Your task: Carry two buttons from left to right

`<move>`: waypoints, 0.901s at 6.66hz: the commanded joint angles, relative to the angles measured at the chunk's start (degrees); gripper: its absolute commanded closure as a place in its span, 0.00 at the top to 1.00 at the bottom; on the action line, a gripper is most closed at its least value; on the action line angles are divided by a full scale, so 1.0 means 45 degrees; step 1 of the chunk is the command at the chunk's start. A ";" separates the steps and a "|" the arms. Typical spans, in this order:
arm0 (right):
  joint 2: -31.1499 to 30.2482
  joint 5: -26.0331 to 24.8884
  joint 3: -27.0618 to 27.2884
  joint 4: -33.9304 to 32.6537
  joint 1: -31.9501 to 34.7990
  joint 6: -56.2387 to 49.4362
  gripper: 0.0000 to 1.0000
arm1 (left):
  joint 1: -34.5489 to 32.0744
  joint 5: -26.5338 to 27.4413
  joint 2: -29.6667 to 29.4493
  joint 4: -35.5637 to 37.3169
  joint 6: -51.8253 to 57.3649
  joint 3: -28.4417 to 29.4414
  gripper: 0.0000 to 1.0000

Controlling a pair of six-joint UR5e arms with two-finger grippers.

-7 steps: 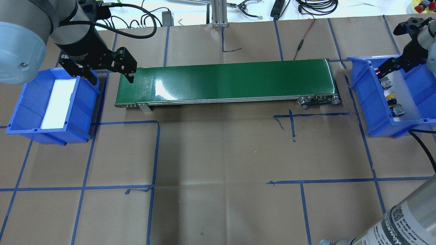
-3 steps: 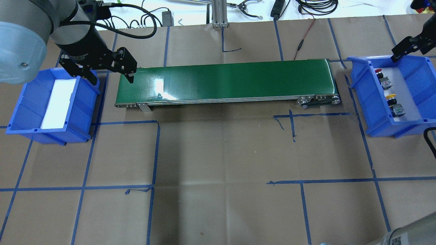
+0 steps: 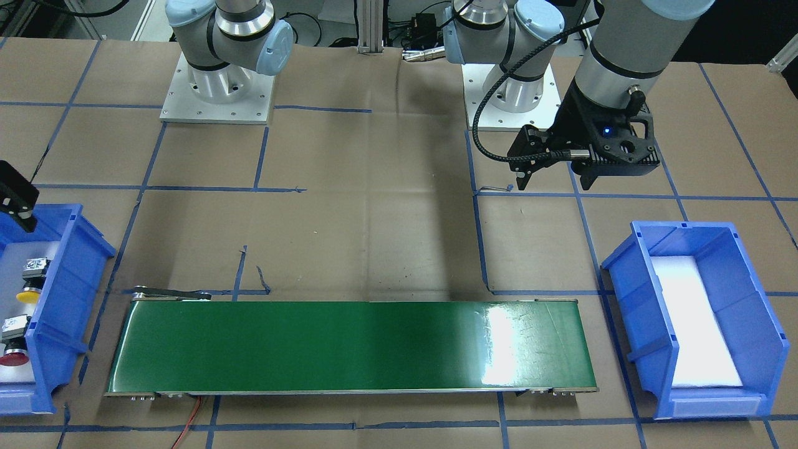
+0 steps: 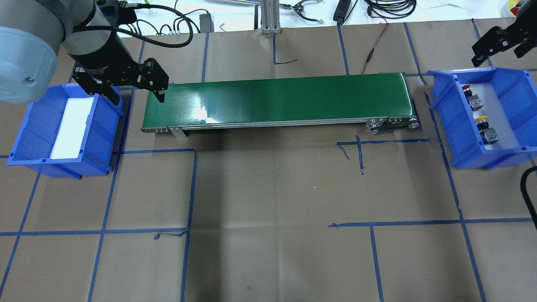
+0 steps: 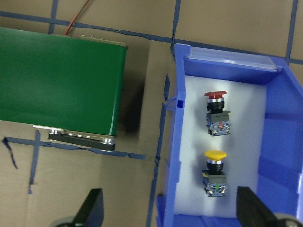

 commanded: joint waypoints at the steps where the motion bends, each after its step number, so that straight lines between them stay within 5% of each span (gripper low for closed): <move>1: -0.0870 -0.0108 0.0049 0.0836 0.1971 0.4575 1.00 | 0.0000 0.0000 -0.0042 0.0000 0.0000 0.0019 1.00; 6: -0.1616 -0.0090 0.0419 0.2206 0.5241 0.6601 1.00 | 0.0000 -0.0020 -0.0062 0.0000 0.0000 0.0019 1.00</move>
